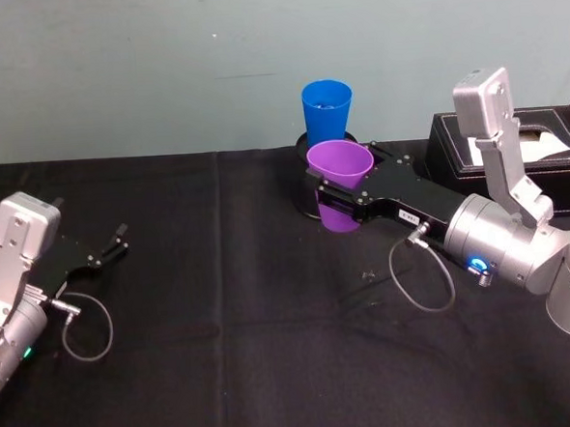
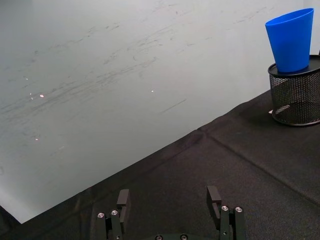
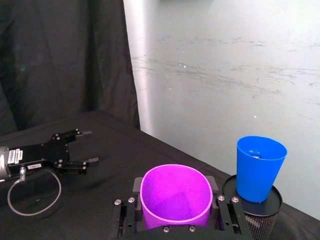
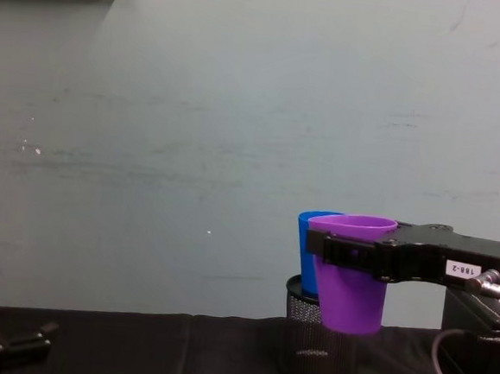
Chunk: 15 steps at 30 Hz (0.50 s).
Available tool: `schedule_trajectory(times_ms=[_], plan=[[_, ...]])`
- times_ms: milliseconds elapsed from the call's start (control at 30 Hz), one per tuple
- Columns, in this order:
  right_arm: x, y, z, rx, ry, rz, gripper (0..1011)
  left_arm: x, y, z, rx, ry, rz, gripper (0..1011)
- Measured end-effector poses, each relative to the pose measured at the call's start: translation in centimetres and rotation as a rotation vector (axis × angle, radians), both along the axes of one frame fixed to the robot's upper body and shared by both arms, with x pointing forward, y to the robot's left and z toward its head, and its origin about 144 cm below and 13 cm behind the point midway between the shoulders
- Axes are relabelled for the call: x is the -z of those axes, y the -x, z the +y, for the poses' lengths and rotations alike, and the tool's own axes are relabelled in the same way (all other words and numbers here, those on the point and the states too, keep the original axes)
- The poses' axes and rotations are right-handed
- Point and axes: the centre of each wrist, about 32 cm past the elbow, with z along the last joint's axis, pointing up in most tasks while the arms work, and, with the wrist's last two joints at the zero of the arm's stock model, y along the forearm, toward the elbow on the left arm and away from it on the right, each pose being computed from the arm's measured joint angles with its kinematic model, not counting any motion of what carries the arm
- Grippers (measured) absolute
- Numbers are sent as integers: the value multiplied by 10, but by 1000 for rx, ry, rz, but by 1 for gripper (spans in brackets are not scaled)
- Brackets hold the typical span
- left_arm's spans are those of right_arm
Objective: Pick up one cup with a gripper and tap it against the other cup.
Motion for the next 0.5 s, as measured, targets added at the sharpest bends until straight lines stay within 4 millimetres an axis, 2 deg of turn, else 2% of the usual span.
schedule_trajectory(times_ms=[500], plan=[[0, 0, 0, 0, 0, 0, 730, 0, 0, 0, 0, 0, 0, 1000]])
